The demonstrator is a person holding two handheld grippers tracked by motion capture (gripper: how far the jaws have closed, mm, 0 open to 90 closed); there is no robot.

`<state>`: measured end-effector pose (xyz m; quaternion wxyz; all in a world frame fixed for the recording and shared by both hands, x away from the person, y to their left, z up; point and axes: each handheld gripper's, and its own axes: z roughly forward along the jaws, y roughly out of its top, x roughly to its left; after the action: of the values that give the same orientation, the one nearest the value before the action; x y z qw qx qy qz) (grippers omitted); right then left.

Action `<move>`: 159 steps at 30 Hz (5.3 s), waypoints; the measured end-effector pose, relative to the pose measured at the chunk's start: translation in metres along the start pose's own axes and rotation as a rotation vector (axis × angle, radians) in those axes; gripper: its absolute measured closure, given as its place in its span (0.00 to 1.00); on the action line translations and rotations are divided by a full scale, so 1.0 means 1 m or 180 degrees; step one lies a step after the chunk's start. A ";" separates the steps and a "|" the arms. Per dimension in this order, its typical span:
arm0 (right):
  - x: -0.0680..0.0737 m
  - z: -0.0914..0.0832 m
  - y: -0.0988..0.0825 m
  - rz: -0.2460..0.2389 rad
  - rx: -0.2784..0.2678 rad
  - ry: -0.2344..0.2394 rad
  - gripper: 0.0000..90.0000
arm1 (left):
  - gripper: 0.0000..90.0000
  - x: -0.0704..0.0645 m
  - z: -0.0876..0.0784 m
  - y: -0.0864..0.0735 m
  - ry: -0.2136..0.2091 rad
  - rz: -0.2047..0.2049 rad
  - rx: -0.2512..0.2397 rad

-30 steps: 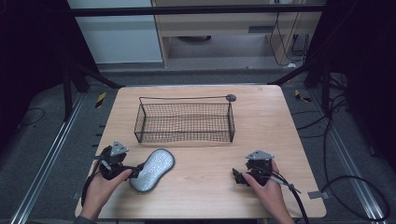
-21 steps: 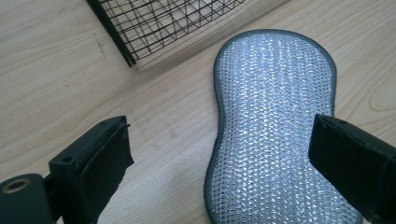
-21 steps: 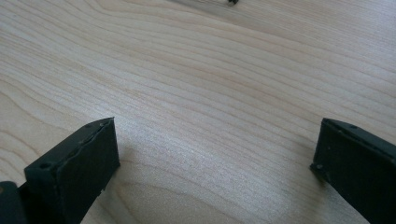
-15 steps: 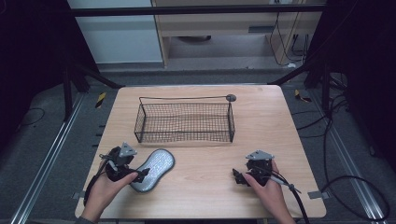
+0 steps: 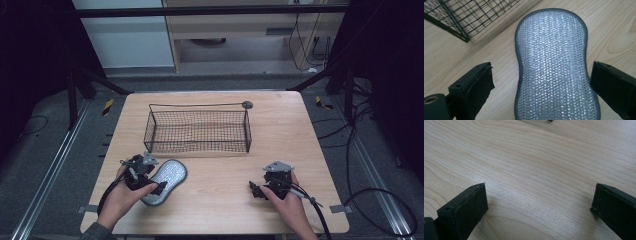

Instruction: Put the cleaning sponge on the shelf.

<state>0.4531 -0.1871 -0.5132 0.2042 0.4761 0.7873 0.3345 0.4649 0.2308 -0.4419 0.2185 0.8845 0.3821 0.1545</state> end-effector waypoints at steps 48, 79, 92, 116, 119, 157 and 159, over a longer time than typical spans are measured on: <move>0.000 0.000 0.000 -0.0004 0.0001 0.0008 0.00 | 0.05 0.002 0.038 0.031 -0.0291 0.0004 0.0953; 0.001 0.000 0.000 -0.0006 0.0012 0.0009 0.00 | 0.05 0.006 0.055 0.023 -0.0332 -0.0070 0.0956; 0.001 0.000 0.000 -0.0006 0.0005 0.0007 0.00 | 0.11 -0.001 0.037 0.029 -0.0244 0.0198 0.0758; 0.001 0.000 0.000 -0.0012 0.0001 0.0009 0.00 | 0.12 -0.003 0.003 0.037 -0.0134 0.0549 0.0536; 0.001 0.000 0.000 -0.0011 0.0000 0.0010 0.00 | 0.12 -0.003 0.000 0.038 -0.0127 0.0579 0.0530; 0.001 0.000 0.000 -0.0013 -0.0002 0.0010 0.00 | 0.14 0.005 -0.036 0.052 0.0026 0.0983 0.0366; 0.001 0.000 0.000 -0.0012 0.0001 0.0010 0.00 | 0.14 0.007 -0.041 0.055 0.0052 0.0990 0.0348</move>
<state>0.4525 -0.1861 -0.5132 0.2035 0.4741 0.7886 0.3347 0.4845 0.2133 -0.3785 0.1404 0.9423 0.2501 0.1727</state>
